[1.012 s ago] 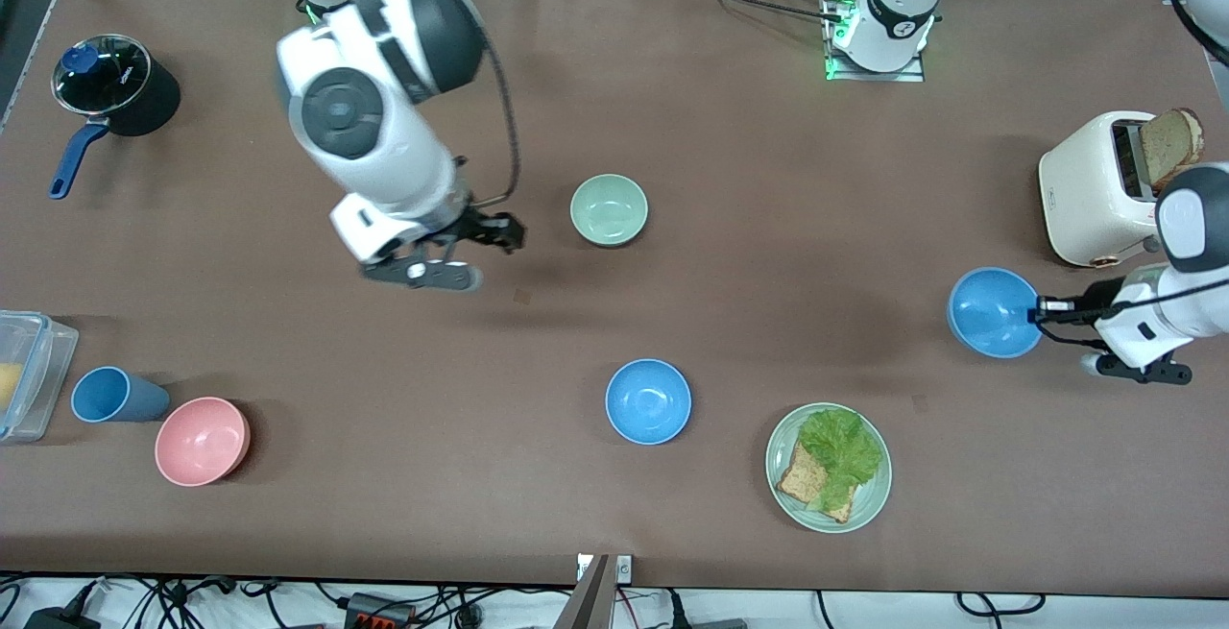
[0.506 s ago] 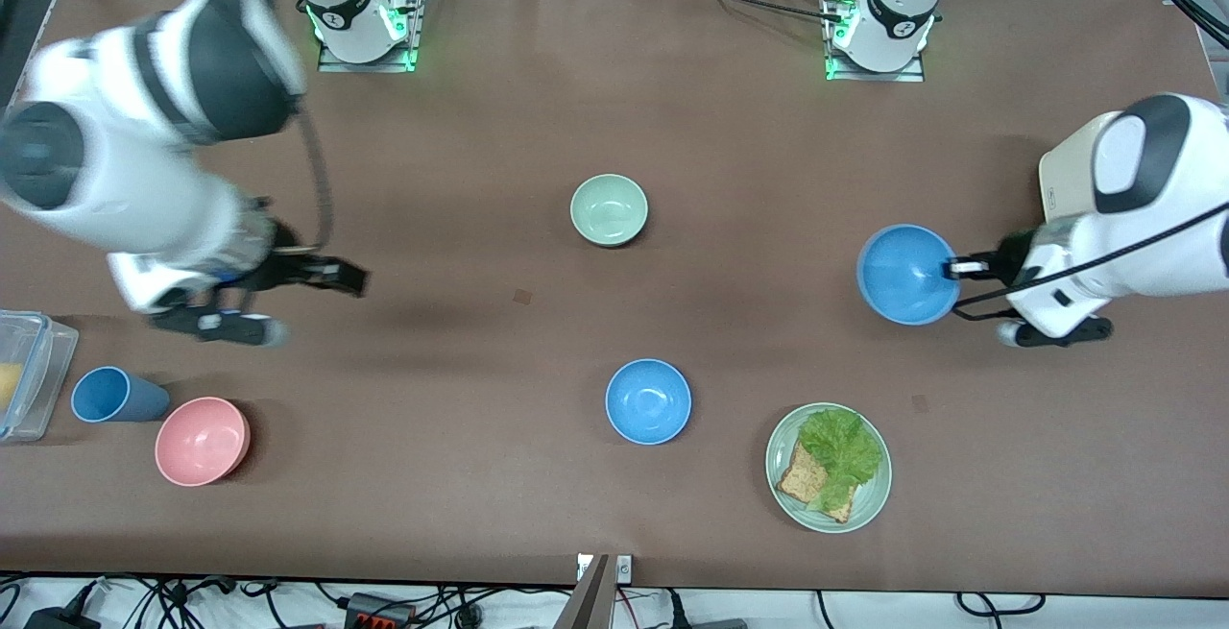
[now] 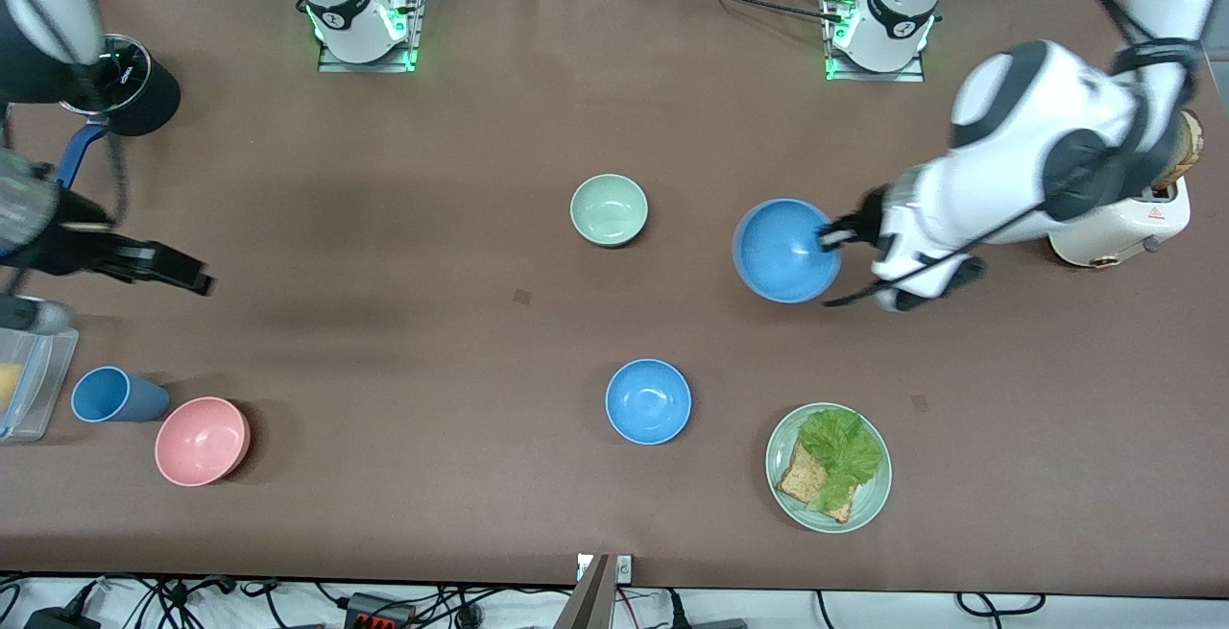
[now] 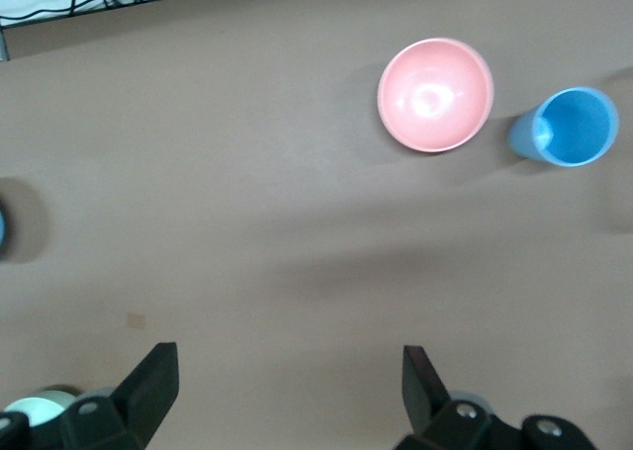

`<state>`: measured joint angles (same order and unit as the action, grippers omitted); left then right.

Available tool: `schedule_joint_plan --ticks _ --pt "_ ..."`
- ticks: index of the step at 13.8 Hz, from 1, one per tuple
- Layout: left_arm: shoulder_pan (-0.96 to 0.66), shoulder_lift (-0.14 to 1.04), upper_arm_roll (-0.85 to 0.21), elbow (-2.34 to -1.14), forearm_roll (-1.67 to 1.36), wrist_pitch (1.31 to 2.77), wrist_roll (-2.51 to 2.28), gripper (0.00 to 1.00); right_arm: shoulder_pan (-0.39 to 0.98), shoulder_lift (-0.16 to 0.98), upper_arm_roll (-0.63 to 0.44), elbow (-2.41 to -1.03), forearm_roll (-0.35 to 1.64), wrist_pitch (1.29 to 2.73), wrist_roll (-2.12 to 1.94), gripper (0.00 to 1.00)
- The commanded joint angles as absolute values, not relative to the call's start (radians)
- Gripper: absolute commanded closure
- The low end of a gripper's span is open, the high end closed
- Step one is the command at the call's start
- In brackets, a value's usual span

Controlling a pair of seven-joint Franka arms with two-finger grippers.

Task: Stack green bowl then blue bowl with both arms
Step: 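Carry the blue bowl over the green bowl and lower it inside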

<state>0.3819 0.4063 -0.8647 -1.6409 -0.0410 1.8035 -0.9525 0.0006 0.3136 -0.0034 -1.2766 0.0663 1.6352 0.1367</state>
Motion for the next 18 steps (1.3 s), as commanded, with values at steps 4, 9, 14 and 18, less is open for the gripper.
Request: schedule_joint_plan --ticks 4,9,14,18 --pt "0.146 0.477 -0.864 -1.709 -0.031 2.037 -1.307 0.99 -0.103 0.218 0.023 -1.325 0.045 1.617 -0.037 0.0" --pt "0.06 0.463 -0.862 -1.903 -0.025 2.267 -1.39 0.98 -0.074 0.154 0.015 -1.402 -0.008 1.585 -0.034 0.0" --pt "0.026 0.472 -0.862 -1.986 0.073 2.341 -1.436 0.97 -0.048 0.132 -0.006 -1.427 -0.023 1.585 -0.034 0.0" --pt "0.018 0.495 -0.862 -2.01 0.091 2.373 -1.439 0.97 -0.006 0.101 -0.049 -1.474 -0.023 1.586 -0.031 0.0"
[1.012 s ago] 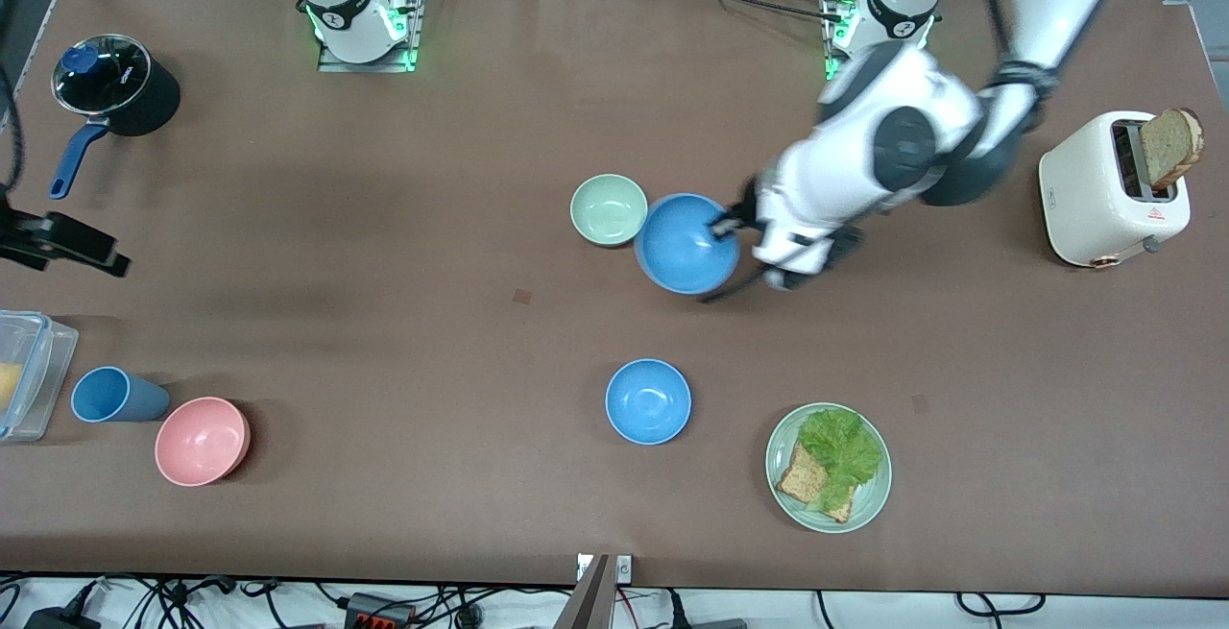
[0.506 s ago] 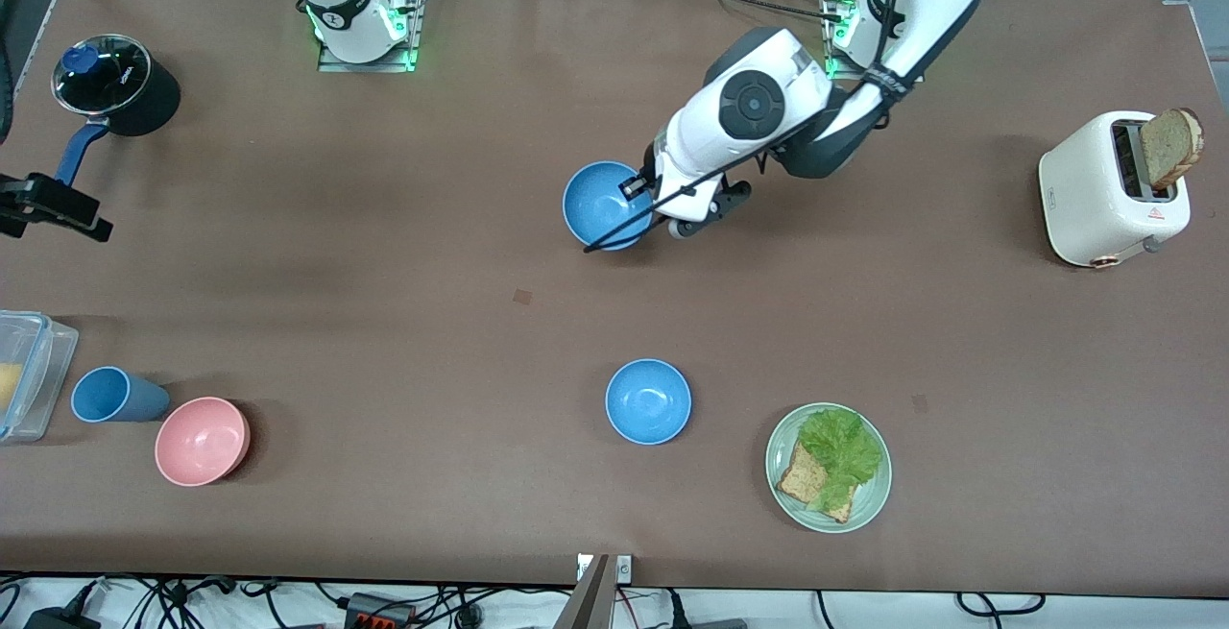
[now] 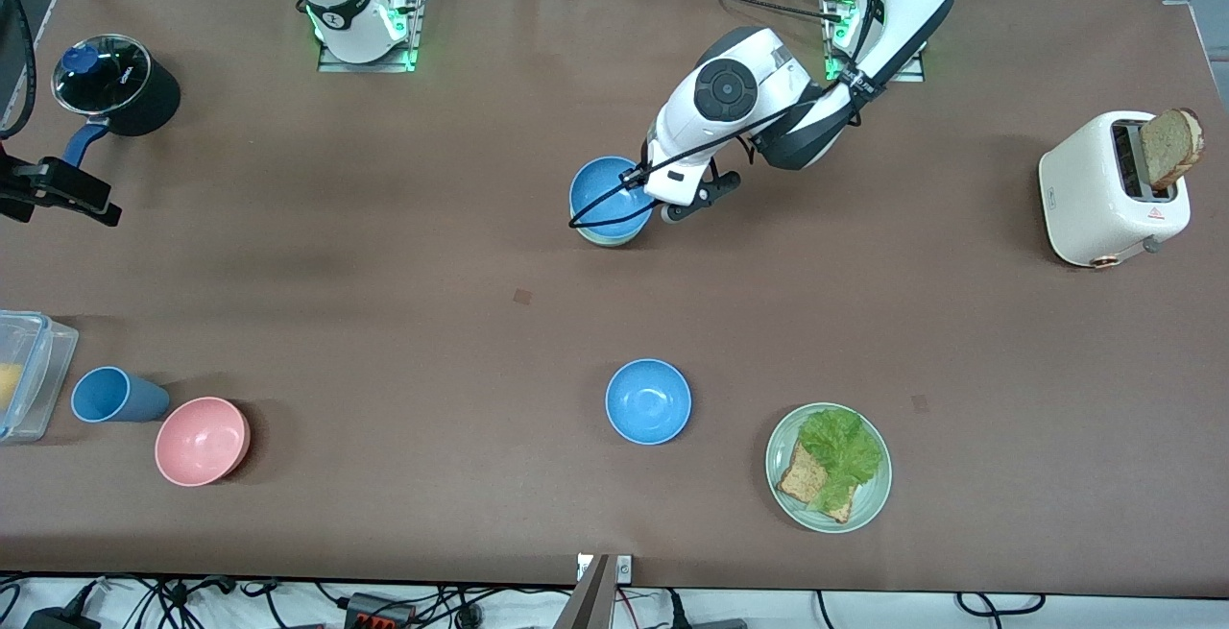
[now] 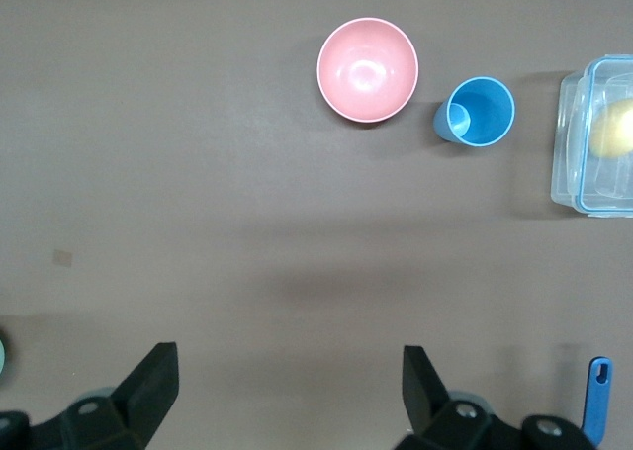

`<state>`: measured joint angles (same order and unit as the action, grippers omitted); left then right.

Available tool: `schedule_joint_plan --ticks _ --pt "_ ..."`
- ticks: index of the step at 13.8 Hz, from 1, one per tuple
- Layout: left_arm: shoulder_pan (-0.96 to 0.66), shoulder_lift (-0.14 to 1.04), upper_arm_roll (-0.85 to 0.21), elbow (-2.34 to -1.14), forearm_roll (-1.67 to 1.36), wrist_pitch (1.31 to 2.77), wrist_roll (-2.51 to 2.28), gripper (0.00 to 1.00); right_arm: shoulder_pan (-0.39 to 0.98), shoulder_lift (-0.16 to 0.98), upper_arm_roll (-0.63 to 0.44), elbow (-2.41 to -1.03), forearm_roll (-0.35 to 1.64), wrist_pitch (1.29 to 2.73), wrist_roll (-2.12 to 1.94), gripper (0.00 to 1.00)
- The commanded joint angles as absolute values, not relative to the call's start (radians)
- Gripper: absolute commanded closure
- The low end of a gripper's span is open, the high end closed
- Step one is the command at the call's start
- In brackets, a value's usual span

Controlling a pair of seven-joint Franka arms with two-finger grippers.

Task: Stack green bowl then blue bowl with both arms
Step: 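Open the left gripper to release the blue bowl in the green bowl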

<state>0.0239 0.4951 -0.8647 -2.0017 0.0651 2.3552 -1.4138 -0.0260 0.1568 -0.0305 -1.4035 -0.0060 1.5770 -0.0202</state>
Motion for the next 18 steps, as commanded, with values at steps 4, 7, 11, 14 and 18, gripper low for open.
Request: schedule_joint_plan --ticks 4,7,11,14,18 --pt "-0.006 0.521 -0.845 -2.008 0.095 2.408 -1.437 0.96 -0.008 -0.02 -0.049 -1.658 -0.025 1.667 -0.032 0.0" --pt "-0.069 0.528 -0.79 -2.002 0.101 2.421 -1.46 0.95 -0.008 -0.051 -0.049 -1.706 -0.025 1.666 -0.032 0.0" --pt "-0.08 0.52 -0.756 -1.996 0.103 2.411 -1.456 0.79 -0.008 -0.051 -0.049 -1.713 -0.025 1.67 -0.032 0.0" --pt "-0.058 0.465 -0.768 -1.993 0.101 2.384 -1.456 0.75 -0.009 -0.046 -0.049 -1.706 -0.025 1.681 -0.037 0.0" --pt "-0.011 0.439 -0.795 -1.867 0.097 2.165 -1.448 0.75 -0.009 -0.043 -0.049 -1.689 -0.025 1.675 -0.041 0.0"
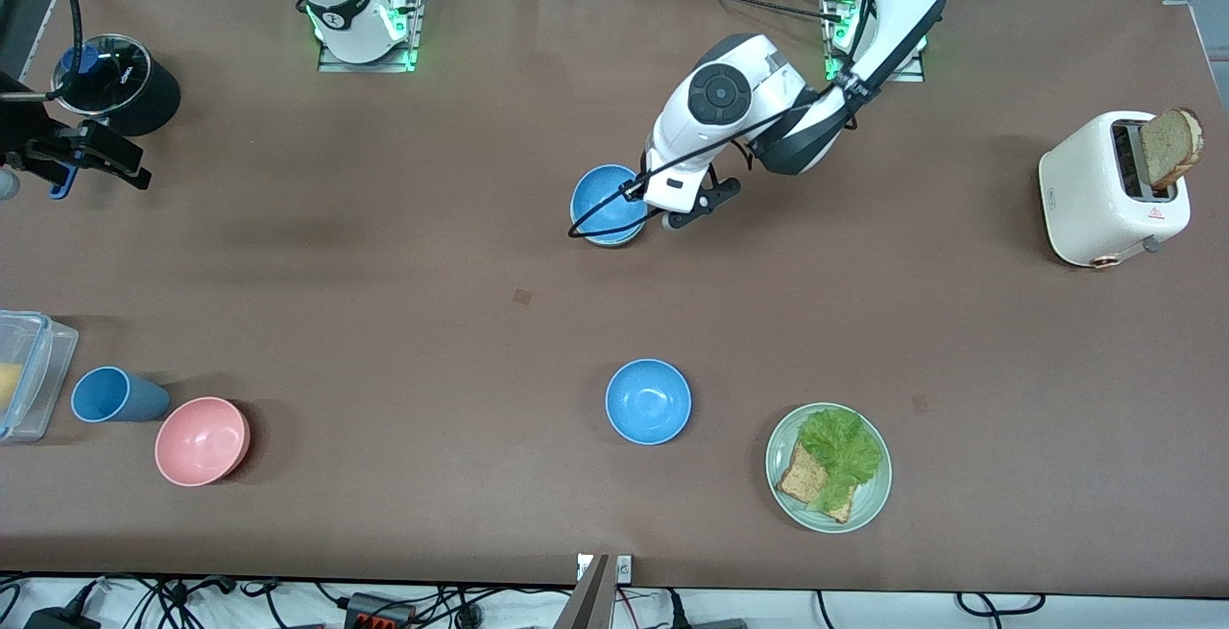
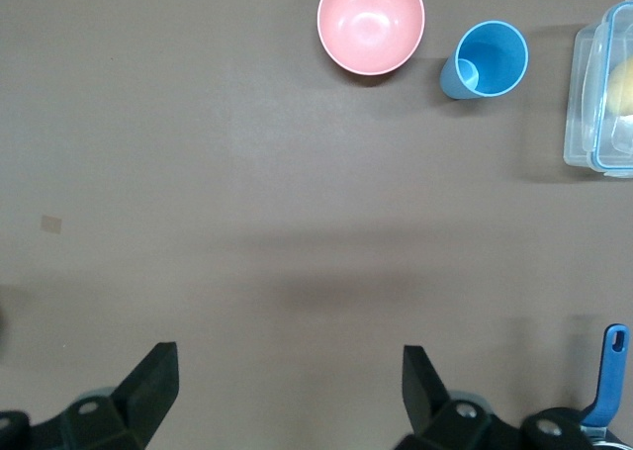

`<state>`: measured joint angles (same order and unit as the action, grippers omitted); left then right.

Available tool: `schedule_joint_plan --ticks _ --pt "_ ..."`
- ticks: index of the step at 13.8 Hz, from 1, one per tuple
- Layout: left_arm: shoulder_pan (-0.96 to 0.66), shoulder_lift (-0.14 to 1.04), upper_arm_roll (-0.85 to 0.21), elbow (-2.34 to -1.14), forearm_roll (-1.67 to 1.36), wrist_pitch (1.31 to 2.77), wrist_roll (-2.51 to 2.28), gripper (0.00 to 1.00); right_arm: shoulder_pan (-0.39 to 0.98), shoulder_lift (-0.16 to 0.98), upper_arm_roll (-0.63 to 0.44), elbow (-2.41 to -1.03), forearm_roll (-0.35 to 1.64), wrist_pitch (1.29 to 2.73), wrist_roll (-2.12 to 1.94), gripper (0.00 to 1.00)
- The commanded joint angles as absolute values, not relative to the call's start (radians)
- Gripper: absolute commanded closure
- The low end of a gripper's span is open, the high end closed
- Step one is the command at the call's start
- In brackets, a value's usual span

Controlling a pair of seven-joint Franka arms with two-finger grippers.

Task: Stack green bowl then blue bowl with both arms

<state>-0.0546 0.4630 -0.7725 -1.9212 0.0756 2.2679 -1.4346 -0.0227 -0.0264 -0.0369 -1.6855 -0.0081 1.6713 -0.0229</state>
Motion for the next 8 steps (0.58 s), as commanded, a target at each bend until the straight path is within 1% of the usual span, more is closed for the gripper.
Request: schedule_joint_plan --ticks 1,2,4,6,7,8 --pt "0.036 0.439 -0.816 -1.853 0.1 2.143 -1.425 0.74 -0.009 -0.043 -0.049 -1.689 -0.025 1.674 -0.041 0.0" --pt "0.096 0.439 -0.851 -1.844 0.095 2.131 -1.369 0.74 -0.009 -0.043 -0.049 -1.689 -0.025 1.671 -0.041 0.0" --pt "0.252 0.439 -0.94 -1.821 0.095 2.053 -1.271 0.73 -0.005 -0.044 -0.043 -1.689 -0.025 1.669 -0.041 0.0" --pt "0.398 0.443 -1.021 -1.775 0.092 1.941 -1.148 0.67 -0.003 -0.044 -0.04 -1.689 -0.025 1.667 -0.04 0.0" --pt "0.447 0.443 -1.037 -1.754 0.092 1.895 -1.085 0.65 -0.003 -0.043 -0.04 -1.689 -0.025 1.669 -0.04 0.0" --pt "0.486 0.445 -1.043 -1.714 0.091 1.837 -1.01 0.61 -0.003 -0.043 -0.04 -1.689 -0.025 1.67 -0.04 0.0"
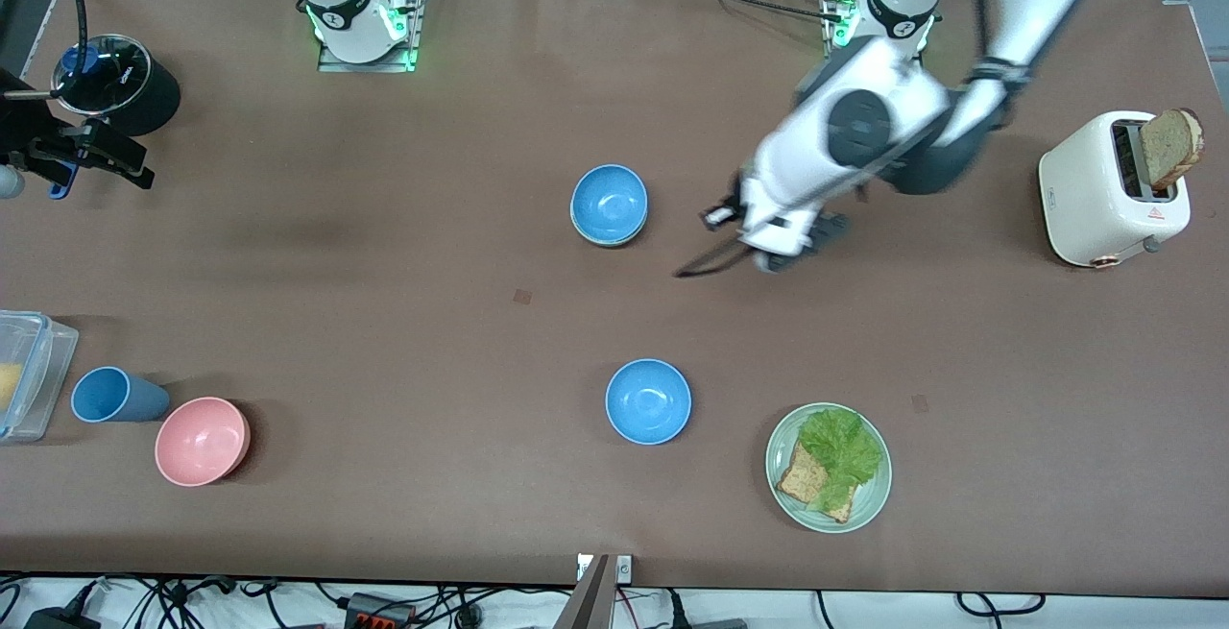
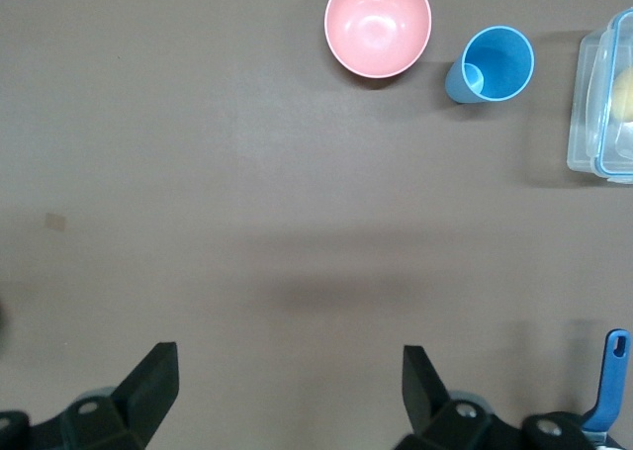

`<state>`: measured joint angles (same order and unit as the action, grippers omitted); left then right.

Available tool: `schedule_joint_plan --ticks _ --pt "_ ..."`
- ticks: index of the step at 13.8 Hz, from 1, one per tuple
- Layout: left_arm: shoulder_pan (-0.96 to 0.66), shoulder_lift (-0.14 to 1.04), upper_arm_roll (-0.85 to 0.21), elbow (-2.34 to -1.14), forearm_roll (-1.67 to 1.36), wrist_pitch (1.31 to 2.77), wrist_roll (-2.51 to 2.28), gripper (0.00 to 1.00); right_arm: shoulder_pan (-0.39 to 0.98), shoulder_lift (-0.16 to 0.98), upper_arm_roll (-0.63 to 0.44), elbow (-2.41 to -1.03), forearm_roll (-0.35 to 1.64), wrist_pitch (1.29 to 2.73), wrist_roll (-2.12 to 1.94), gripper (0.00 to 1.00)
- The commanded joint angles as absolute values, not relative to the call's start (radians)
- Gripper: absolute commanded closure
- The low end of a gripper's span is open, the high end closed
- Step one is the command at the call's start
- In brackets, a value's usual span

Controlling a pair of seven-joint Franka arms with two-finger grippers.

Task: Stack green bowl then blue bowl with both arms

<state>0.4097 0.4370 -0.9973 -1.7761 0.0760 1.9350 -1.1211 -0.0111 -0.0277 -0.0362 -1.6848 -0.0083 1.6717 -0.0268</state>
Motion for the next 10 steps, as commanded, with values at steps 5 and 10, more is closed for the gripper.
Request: schedule_joint_plan --ticks 5,10 --pt "0.588 0.428 -0.985 -1.595 0.074 1.675 -0.692 0.36 -0.005 -0.035 -0.04 -1.69 -0.017 1.674 -0.038 0.0" --pt "0.39 0.157 -0.544 -1.681 -0.025 1.663 -0.229 0.0 -0.005 -0.034 -0.04 -1.695 -0.017 1.667 -0.038 0.0"
